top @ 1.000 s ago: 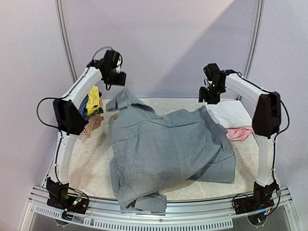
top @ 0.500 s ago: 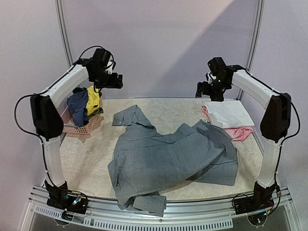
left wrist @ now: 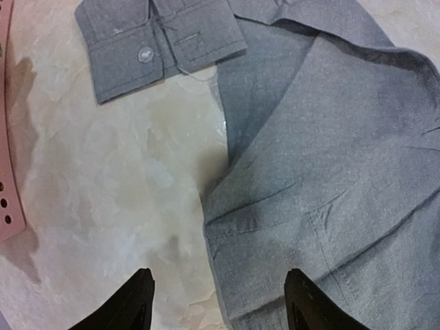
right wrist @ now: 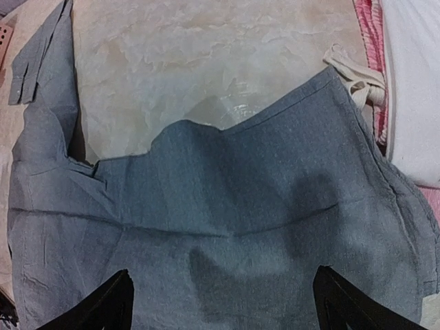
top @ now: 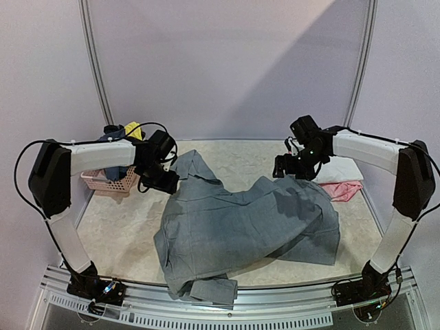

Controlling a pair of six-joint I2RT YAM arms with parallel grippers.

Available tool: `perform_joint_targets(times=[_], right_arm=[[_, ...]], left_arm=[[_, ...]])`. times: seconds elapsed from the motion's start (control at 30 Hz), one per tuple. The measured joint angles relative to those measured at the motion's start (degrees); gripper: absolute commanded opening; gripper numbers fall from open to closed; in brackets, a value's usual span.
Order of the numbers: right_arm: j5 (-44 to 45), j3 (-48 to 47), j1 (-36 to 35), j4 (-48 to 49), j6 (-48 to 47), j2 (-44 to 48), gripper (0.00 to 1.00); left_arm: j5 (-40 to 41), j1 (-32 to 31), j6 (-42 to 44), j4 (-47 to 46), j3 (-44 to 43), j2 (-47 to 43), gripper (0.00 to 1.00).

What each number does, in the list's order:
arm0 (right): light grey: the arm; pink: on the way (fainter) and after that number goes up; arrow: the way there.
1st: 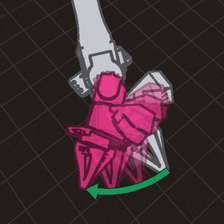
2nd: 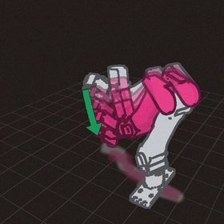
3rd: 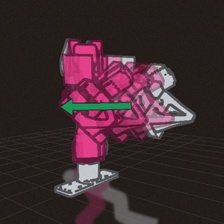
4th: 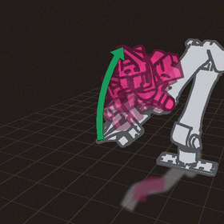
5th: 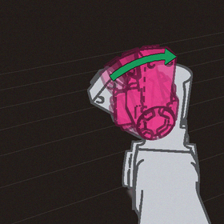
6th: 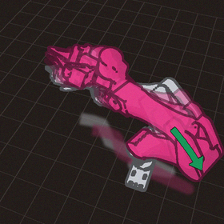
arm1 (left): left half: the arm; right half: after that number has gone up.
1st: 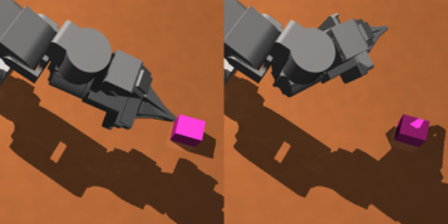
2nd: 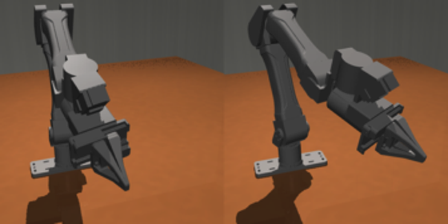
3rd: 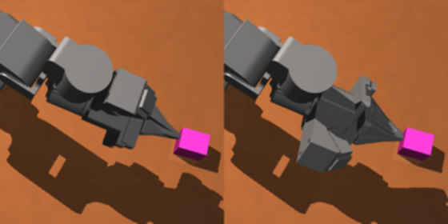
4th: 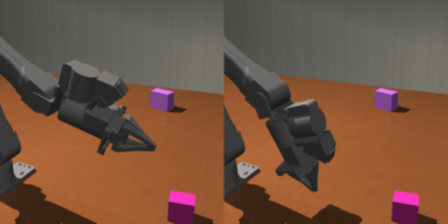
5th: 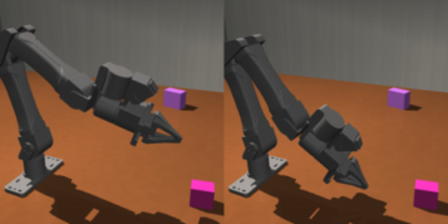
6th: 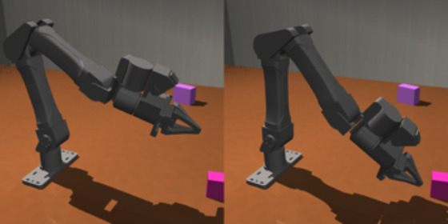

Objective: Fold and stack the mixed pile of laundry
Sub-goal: Flatten out the crumpled shirt at the center of the board, then adjust the flattened shirt at the center of the board.

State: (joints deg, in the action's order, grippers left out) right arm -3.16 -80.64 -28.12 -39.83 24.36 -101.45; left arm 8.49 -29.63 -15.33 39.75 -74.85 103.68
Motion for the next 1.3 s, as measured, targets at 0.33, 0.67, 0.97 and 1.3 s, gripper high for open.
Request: perform_joint_targets(times=[0.33, 0.67, 0.97, 1.3], right_arm=[[-0.11, 11.21, -2.69, 6.64, 1.16, 11.98, 0.91], [1.36, 17.51, -4.24, 8.63, 2.25, 17.29, 0.91], [4.00, 18.49, -4.52, 9.05, 2.34, 20.17, 0.92], [5.40, 18.47, -4.52, 10.56, 2.34, 18.80, 0.92]], left_arm=[[0.81, -0.11, -1.03, -7.58, 0.70, 7.08, 0.53], [2.40, -0.11, -0.85, -9.53, -2.82, 13.64, 0.25], [2.78, 1.11, -1.42, -12.02, -3.76, 14.64, 0.00], [5.99, 8.20, 0.15, -8.70, -17.92, 17.33, 0.00]])
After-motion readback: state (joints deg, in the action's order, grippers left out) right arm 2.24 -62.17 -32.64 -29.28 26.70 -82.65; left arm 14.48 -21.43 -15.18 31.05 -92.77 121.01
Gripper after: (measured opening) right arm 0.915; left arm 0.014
